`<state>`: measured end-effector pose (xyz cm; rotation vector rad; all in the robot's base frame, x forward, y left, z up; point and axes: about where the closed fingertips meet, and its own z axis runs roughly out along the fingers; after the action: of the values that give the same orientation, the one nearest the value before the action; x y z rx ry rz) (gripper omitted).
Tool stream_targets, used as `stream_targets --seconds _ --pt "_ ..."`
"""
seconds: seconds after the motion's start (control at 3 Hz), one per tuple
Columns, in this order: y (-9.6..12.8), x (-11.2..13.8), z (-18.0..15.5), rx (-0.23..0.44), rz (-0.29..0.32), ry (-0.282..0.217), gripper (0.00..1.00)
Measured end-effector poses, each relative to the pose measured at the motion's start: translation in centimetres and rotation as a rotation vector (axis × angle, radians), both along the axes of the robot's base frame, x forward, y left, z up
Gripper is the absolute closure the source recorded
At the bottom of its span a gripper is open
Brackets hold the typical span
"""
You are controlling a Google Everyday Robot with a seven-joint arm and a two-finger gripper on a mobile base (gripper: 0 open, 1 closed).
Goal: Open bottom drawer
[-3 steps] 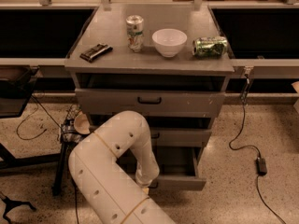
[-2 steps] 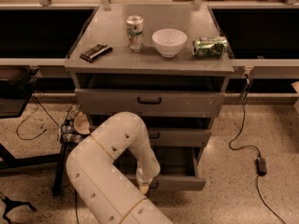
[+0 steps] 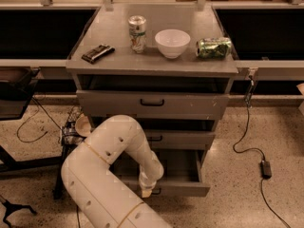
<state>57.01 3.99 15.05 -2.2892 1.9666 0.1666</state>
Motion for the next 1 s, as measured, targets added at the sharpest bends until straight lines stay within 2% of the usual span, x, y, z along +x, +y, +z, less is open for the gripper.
stream_targets --seconds 0.33,0.67,1.0 --pt "-0.2 -0.8 -0.2 -0.012 0.004 0.02 0.85" --pt "0.0 -1.0 -0.3 -0.011 0.006 0.024 0.71" --pt "0.2 -2.5 -0.4 -0.007 0.02 0.07 0.49"
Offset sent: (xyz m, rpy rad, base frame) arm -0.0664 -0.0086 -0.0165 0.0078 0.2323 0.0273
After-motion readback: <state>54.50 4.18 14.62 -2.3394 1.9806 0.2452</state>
